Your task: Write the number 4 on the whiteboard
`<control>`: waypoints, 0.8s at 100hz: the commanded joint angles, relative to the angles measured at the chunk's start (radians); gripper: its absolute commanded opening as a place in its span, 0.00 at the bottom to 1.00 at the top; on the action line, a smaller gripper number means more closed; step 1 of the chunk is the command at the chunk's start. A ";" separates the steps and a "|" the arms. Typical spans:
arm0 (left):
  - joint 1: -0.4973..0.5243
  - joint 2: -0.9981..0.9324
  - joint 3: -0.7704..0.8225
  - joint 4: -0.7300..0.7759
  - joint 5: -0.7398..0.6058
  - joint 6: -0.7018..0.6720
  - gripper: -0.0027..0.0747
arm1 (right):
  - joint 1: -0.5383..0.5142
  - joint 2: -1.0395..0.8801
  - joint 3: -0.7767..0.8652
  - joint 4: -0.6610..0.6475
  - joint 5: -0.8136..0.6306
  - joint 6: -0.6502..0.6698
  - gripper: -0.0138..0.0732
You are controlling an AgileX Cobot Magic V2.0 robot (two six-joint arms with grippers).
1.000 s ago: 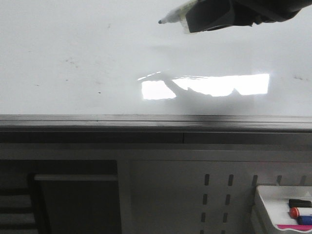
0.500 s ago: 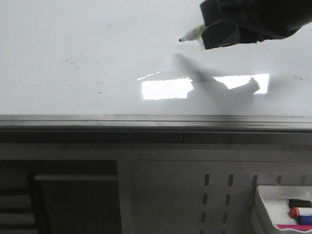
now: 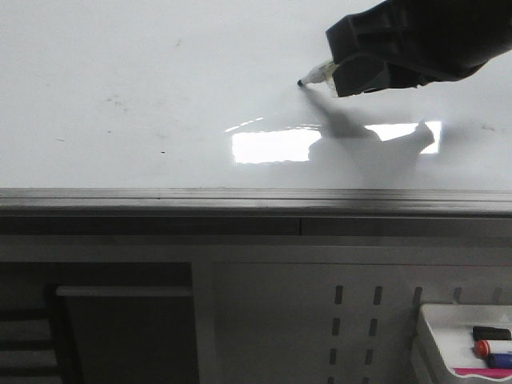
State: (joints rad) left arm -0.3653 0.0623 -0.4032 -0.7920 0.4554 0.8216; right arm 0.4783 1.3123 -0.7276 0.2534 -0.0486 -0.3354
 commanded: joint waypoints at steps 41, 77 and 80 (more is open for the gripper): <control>0.003 0.012 -0.026 -0.035 -0.056 -0.008 0.01 | 0.100 0.035 -0.029 0.048 -0.040 -0.008 0.09; 0.003 0.012 -0.026 -0.035 -0.056 -0.008 0.01 | 0.154 0.088 -0.029 0.099 -0.045 -0.008 0.09; 0.003 0.012 -0.026 -0.035 -0.056 -0.008 0.01 | 0.154 0.086 -0.029 0.099 -0.045 -0.008 0.09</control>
State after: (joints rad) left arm -0.3653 0.0623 -0.4032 -0.7925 0.4554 0.8216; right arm 0.6381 1.4137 -0.7314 0.3444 -0.0663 -0.3356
